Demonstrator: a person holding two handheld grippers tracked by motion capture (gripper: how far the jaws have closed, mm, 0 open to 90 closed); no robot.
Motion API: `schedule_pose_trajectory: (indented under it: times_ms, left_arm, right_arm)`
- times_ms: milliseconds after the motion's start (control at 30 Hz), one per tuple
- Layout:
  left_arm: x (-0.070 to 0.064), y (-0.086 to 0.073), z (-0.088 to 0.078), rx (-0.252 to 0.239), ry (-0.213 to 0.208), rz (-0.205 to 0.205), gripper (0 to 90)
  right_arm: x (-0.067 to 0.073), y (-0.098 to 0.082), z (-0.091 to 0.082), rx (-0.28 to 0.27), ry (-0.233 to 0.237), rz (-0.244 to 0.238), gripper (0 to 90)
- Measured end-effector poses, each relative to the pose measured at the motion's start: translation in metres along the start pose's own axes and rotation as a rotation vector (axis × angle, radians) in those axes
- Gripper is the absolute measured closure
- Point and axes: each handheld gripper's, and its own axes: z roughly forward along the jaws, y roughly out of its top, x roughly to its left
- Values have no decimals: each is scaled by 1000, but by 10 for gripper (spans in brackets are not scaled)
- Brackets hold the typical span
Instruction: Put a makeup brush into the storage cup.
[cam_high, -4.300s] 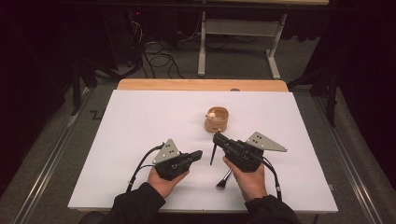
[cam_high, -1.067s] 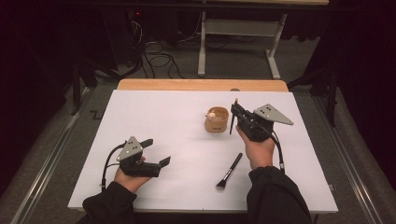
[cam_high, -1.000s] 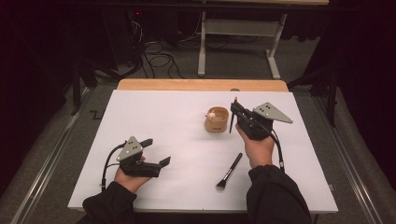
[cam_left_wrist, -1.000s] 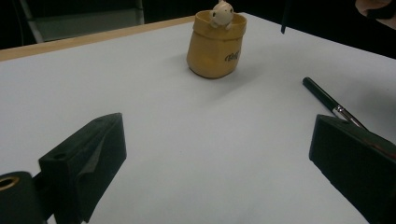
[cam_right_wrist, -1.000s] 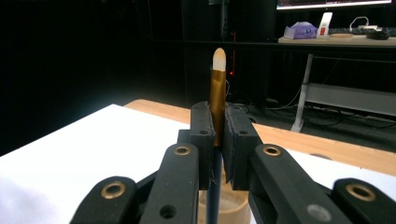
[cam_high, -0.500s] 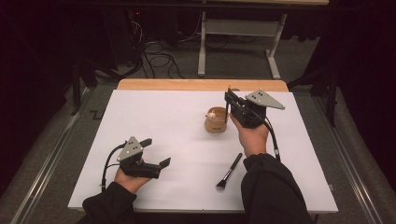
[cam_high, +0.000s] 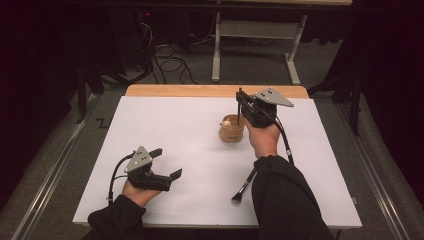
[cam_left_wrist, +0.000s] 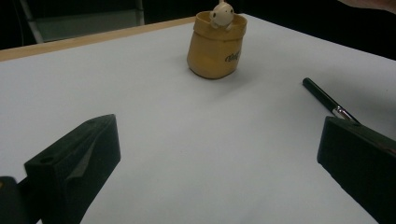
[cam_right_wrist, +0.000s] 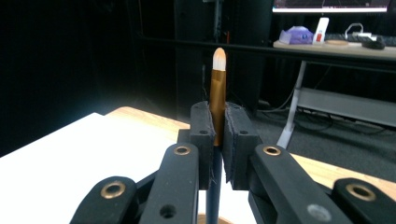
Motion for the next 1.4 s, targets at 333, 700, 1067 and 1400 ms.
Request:
schedule_pose_trajectory:
  times_ms: [333,700,1067,1400]
  left_arm:
    - [2,1,-2,-11,-2,-1,2]
    - [4,1,-4,-21,0,-11,2]
    - [3,1,-3,-16,-10,-7,2]
    - [2,2,-3,-17,-12,-6,2]
  right_arm:
    - [-5,-1,16,25,-24,2,852]
    - [-6,-12,30,83,-31,1,850]
    - [-4,-23,36,144,-20,-19,849]
    - [2,-32,45,186,-26,-44,844]
